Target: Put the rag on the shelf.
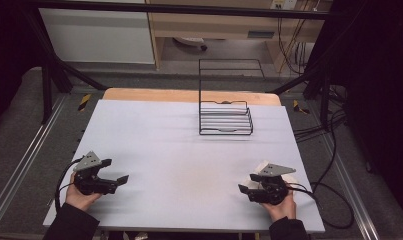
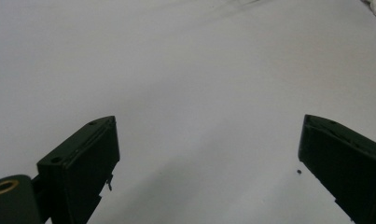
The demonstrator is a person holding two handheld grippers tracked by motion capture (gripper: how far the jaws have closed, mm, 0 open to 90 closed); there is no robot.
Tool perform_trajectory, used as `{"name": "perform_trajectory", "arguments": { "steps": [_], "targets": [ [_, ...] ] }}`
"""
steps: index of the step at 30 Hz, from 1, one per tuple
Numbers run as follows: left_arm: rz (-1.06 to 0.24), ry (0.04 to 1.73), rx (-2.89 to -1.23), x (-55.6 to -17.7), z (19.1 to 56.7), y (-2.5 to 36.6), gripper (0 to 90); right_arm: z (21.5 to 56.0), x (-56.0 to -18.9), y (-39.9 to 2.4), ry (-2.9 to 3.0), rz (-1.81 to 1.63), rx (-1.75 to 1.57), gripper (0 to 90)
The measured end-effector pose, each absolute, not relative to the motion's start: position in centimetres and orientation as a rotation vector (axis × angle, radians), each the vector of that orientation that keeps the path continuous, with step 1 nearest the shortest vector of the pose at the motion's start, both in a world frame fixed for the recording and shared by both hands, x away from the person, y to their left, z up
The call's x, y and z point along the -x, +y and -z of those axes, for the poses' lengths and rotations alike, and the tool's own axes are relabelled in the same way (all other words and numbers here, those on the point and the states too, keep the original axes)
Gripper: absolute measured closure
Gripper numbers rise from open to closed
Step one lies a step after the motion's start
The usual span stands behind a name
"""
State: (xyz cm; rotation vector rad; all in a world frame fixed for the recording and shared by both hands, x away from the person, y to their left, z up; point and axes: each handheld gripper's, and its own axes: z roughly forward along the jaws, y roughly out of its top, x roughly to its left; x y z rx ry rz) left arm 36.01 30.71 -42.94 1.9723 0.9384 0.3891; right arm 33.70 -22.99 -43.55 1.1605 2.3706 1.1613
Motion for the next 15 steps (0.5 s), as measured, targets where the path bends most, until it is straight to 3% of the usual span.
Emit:
{"name": "perform_trajectory", "arguments": {
  "steps": [5,15],
  "targets": [
    [-0.391,0.939,-1.975,-36.0,43.0,30.7,5.3,44.0,-33.7,-22.7,2.377,-1.105,-1.170,48.7],
    [-0.394,0.939,-1.976,-36.0,42.9,30.7,5.3,44.8,-33.6,-22.3,2.378,-0.996,-1.100,55.4]
  ]
}}
